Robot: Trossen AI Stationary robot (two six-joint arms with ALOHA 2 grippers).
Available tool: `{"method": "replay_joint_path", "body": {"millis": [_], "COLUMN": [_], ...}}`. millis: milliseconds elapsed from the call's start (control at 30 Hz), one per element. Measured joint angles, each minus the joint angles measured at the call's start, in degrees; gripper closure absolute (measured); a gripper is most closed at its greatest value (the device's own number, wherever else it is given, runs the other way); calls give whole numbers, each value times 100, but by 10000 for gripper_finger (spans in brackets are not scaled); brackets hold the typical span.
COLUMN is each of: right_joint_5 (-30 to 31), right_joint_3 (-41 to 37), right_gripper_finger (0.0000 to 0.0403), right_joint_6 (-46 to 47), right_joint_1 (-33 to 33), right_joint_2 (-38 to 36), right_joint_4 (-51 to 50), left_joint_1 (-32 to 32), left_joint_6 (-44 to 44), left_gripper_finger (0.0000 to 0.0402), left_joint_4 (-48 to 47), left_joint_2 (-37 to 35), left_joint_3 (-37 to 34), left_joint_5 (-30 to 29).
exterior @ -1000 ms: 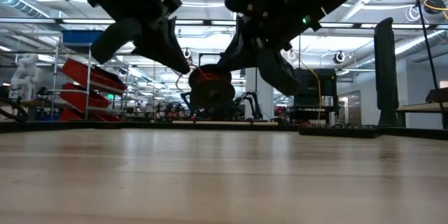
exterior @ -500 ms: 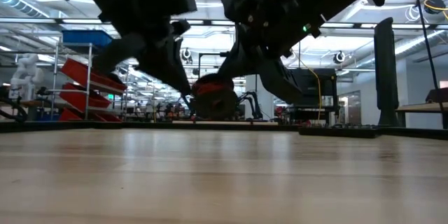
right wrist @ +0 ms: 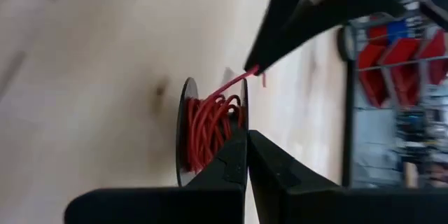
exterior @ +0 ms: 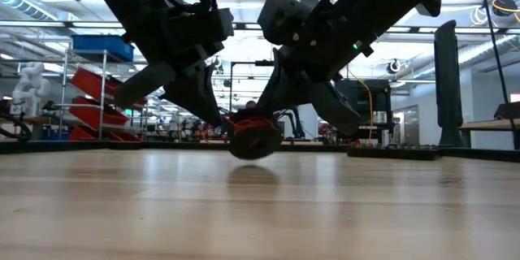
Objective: Coil cords
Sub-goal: Coil the red wire into the spool
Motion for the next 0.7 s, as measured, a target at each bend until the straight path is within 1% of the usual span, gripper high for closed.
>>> {"method": "replay_joint_path", "body": {"millis": [67, 100, 167, 233, 400, 567, 700], "right_joint_5": [-309, -353, -215, 17, 28, 80, 95], "right_joint_3": [0, 0, 0, 0, 0, 9, 2], "right_gripper_finger": [403, 403, 403, 403, 403, 403, 388], "right_joint_6": [127, 172, 211, 163, 61, 32, 105], "right_joint_1": [-40, -45, -47, -45, -45, -70, -73], "right_joint_2": [0, 0, 0, 0, 22, 272, 467], "right_joint_4": [-42, -71, -126, -164, -237, -205, -197], "left_joint_1": [44, 55, 64, 64, 64, 64, 64], "left_joint_6": [-1, -2, -11, -114, -271, -295, -297], "left_gripper_finger": [401, 401, 401, 401, 401, 401, 401], "left_joint_4": [8, 6, 10, 18, 125, 182, 199], "left_joint_2": [0, 0, 0, 0, 0, 0, 0], "left_joint_3": [0, 0, 0, 0, 0, 0, 0], "left_joint_5": [93, 176, 341, 384, 462, 469, 484]}}
